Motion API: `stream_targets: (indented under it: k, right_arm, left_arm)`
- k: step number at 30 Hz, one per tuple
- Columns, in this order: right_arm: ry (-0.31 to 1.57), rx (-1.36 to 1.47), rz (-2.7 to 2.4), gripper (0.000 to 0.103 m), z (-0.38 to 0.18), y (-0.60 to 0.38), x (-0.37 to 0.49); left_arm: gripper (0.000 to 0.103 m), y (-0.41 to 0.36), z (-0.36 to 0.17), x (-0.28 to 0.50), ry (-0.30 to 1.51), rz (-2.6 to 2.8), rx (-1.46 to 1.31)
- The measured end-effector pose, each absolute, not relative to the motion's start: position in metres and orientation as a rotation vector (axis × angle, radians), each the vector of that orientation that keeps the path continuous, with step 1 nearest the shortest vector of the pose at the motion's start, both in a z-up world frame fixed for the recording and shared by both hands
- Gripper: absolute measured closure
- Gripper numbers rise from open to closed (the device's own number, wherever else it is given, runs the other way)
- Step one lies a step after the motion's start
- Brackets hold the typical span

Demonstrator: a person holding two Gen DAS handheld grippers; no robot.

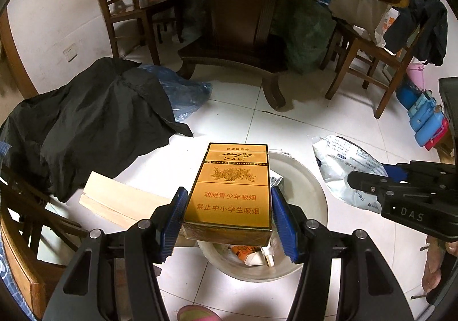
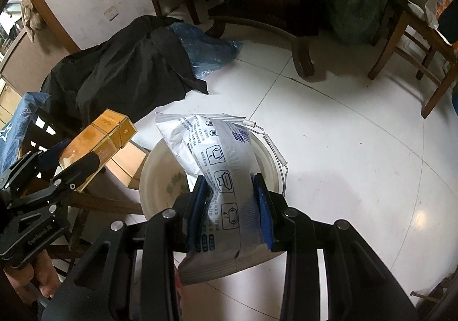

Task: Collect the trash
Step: 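Carry the cigarette box in the left tool while the right tool carries the snack bag to the bucket, then open both tools to drop the snack bag and cigarette box into the bucket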

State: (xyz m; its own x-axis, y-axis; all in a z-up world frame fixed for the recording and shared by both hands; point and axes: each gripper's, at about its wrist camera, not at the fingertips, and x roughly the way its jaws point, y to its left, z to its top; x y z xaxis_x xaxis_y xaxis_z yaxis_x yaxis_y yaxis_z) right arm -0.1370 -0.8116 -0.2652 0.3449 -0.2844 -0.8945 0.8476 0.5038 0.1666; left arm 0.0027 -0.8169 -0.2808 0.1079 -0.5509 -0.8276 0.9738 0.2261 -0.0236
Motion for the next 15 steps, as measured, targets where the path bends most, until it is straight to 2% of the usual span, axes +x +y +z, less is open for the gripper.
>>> stream_targets:
  k: [15]
  right_arm:
    - [0.933, 0.726, -0.823, 0.068, -0.2719, -0.8104, -0.1357]
  left_arm:
    - [0.043, -0.8183, -0.2859, 0.0004, 0.848, -1.229, 0.667]
